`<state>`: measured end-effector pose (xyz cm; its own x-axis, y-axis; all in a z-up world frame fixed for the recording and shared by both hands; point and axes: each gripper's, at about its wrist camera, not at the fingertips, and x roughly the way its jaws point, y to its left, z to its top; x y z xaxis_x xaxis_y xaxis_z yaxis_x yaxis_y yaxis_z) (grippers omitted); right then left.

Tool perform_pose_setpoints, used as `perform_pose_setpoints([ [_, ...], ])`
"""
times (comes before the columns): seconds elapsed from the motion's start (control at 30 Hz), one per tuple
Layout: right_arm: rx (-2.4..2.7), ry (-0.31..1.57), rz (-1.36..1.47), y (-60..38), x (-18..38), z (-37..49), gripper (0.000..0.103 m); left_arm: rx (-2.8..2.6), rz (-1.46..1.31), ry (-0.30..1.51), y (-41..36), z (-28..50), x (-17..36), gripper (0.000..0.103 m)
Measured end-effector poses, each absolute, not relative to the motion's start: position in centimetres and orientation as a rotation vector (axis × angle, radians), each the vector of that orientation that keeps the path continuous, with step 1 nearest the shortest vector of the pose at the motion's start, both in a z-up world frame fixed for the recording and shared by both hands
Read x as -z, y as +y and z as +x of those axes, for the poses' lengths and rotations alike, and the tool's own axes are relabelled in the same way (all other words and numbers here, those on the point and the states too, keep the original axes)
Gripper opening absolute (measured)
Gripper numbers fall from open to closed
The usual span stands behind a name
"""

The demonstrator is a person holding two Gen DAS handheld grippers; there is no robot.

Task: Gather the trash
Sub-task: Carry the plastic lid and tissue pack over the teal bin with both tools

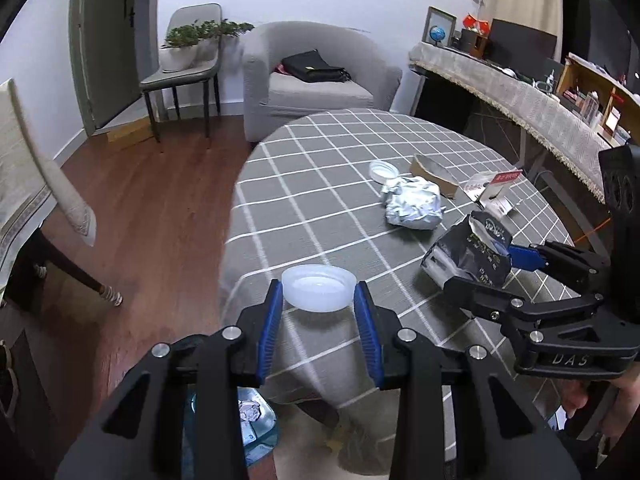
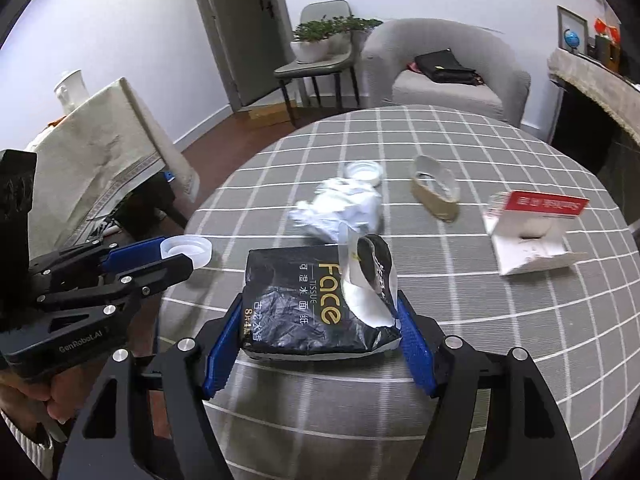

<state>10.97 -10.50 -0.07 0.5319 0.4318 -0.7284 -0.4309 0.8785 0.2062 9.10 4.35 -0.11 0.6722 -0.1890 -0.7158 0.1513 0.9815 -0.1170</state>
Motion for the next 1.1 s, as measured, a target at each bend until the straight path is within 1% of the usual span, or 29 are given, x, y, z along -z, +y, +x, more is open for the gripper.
perform_pose_setpoints([
  [0.37,-0.608,0.85,-0.025,-6.1,-0.4,10.0,0.072,0.107,-0.093,0.799,9.0,7.4,-0.3,0.039],
  [0.7,-0.686,0.835,-0.042,-0.8,-0.9,9.8,0.072,0.003,-0.14,0.887,15.5,6.4,3.2,0.039],
  [1.1,-0.757,0.859,-0.102,5.0,0.3,9.3,0.072,-0.036,-0.209,0.977,20.8,5.0,6.6,0.039],
])
